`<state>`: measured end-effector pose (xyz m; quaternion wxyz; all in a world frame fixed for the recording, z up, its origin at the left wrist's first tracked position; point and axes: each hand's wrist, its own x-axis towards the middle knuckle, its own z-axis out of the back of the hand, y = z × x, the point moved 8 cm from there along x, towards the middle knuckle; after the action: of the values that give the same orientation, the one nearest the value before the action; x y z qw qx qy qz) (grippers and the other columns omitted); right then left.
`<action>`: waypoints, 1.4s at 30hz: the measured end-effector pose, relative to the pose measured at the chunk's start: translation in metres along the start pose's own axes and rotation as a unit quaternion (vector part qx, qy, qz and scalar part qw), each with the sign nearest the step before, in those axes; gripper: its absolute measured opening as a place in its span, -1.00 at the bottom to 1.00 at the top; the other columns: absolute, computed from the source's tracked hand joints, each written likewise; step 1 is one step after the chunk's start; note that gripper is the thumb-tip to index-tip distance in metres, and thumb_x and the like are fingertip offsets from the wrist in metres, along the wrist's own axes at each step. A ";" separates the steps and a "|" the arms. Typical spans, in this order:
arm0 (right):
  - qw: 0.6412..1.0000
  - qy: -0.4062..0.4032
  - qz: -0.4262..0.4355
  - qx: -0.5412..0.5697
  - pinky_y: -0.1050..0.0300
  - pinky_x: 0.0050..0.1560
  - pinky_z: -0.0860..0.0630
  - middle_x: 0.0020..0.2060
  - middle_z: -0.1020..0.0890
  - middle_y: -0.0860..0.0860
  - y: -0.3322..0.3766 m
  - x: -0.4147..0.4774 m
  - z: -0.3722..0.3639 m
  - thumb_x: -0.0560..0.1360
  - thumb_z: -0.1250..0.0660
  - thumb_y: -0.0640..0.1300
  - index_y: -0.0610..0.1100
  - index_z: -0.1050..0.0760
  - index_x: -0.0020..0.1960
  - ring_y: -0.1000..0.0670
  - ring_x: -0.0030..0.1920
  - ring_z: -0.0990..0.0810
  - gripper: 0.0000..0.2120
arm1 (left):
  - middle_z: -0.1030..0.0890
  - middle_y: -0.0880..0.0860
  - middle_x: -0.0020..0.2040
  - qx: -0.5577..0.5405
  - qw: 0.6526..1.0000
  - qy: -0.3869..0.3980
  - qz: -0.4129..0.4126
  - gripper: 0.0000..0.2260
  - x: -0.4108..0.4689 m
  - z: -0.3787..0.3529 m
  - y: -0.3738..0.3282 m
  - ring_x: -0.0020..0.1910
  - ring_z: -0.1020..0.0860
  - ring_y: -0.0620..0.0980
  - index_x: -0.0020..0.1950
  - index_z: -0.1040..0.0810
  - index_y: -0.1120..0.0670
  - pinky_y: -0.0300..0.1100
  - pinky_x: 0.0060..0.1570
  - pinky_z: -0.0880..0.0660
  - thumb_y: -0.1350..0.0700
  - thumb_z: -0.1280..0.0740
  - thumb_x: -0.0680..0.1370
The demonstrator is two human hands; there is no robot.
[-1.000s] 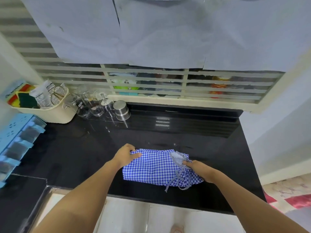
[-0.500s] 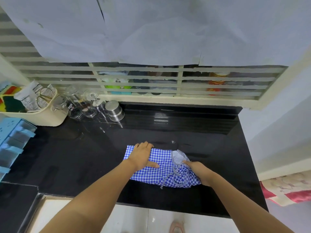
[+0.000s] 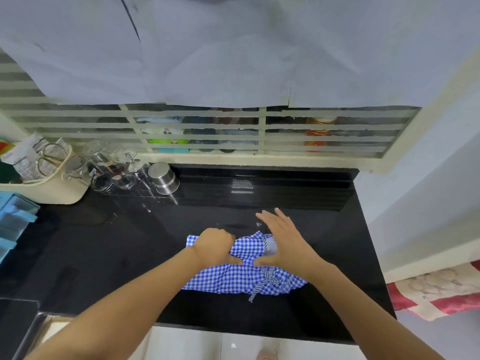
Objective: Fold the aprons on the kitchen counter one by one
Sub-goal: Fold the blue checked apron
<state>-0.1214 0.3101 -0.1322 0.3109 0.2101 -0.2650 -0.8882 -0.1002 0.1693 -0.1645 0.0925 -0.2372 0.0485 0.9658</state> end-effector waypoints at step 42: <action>0.941 -0.253 0.029 -0.222 -0.12 0.37 -0.28 0.54 -0.05 -0.14 0.077 0.150 0.098 0.46 -0.37 -0.24 0.03 -0.03 0.56 -0.16 0.53 0.02 -0.20 | -0.50 -0.01 -0.19 -0.070 0.897 -0.388 -0.199 -0.42 -0.076 0.077 0.077 -0.27 -0.46 -0.07 0.33 -0.42 0.14 -0.23 -0.29 -0.48 0.27 -0.38 0.30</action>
<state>-0.2480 0.1931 -0.0417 0.2980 -0.1032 -0.1373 -0.9390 -0.0839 0.0926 -0.0566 0.2770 0.1457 -0.1073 0.9437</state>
